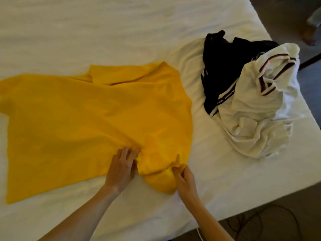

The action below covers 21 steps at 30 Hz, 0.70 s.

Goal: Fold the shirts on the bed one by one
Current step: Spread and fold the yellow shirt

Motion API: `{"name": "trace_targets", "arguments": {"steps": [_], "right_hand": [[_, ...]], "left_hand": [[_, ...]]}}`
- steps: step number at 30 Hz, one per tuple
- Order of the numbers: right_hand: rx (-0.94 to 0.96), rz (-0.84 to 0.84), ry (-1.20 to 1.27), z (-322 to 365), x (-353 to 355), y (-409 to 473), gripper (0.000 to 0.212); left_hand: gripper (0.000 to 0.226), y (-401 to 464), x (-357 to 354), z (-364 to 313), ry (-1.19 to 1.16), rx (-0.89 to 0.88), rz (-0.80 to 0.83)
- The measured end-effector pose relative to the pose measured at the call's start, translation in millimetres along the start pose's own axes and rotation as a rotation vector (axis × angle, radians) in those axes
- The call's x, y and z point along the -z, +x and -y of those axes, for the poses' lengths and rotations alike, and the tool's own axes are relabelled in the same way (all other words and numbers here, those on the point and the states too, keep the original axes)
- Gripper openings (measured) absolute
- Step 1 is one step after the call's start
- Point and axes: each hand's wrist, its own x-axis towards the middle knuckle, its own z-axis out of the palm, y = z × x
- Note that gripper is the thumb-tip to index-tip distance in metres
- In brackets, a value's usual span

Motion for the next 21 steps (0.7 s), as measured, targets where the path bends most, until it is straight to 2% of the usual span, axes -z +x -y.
{"name": "trace_targets", "arguments": {"steps": [3, 5, 7, 8, 10, 11, 13, 16, 18, 21], "right_hand": [[-0.026, 0.041, -0.291, -7, 20, -2, 0.018], [-0.075, -0.055, -0.466, -9, 34, -5, 0.018], [-0.101, -0.195, -0.662, -6, 35, -14, 0.02], [-0.071, -0.264, -0.799, -2, 27, -19, 0.039], [0.199, -0.317, -1.0, 7, -4, -28, 0.076], [0.388, -0.271, -1.039, 11, -23, -30, 0.081], [0.684, -0.07, -1.092, 19, -66, -28, 0.079], [0.839, 0.231, -1.193, 24, -133, -25, 0.074], [0.909, 0.282, -1.351, 26, -169, -17, 0.072], [0.976, 0.199, -1.484, 31, -200, -4, 0.058]], "left_hand": [[0.046, -5, -1, 3, -0.026, 0.032, -0.039], [0.04, -13, -2, 10, 0.053, 0.039, -0.035], [0.048, -25, -1, 21, 0.107, 0.074, -0.039], [0.052, -31, 0, 29, 0.124, 0.102, -0.047], [0.06, -43, 2, 48, 0.156, 0.147, -0.063], [0.064, -48, 3, 60, 0.163, 0.165, -0.063], [0.076, -59, 8, 84, 0.167, 0.213, -0.05], [0.091, -78, 15, 121, 0.184, 0.295, -0.031], [0.098, -87, 20, 147, 0.179, 0.367, -0.033], [0.095, -101, 27, 191, 0.202, 0.453, -0.012]]}}
